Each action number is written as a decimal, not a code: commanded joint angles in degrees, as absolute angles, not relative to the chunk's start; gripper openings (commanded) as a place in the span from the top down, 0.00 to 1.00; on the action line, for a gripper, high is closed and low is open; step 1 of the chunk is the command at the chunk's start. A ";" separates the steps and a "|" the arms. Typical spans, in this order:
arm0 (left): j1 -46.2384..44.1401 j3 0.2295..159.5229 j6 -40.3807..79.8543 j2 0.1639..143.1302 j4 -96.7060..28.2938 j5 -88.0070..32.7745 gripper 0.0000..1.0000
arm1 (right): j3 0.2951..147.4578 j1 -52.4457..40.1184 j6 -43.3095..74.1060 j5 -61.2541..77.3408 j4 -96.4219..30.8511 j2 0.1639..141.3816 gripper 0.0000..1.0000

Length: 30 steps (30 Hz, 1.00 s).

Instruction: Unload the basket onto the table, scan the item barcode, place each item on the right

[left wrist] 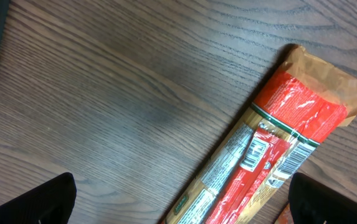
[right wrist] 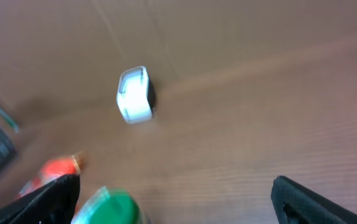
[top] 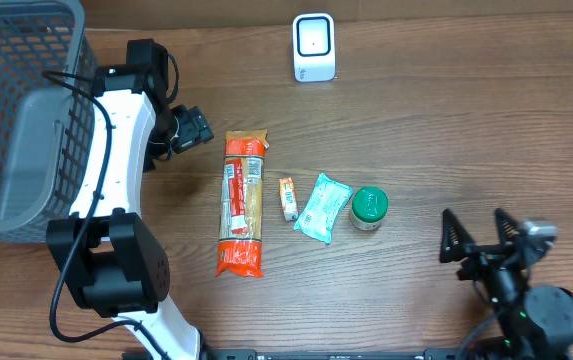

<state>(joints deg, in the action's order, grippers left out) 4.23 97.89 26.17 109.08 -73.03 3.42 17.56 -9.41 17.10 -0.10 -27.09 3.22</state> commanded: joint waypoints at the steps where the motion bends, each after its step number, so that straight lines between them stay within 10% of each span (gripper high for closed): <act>1: 4.08 97.60 25.74 107.98 -73.01 3.01 0.00 | 32.23 -9.23 18.28 -2.48 -32.86 8.47 0.00; 17: 4.08 97.60 25.76 107.98 -73.01 3.05 0.00 | 97.76 -9.26 24.23 6.74 -88.58 63.13 0.00; 30: 4.08 97.60 25.76 107.98 -73.01 3.05 0.00 | 100.38 -12.67 29.95 11.40 -90.15 81.76 0.19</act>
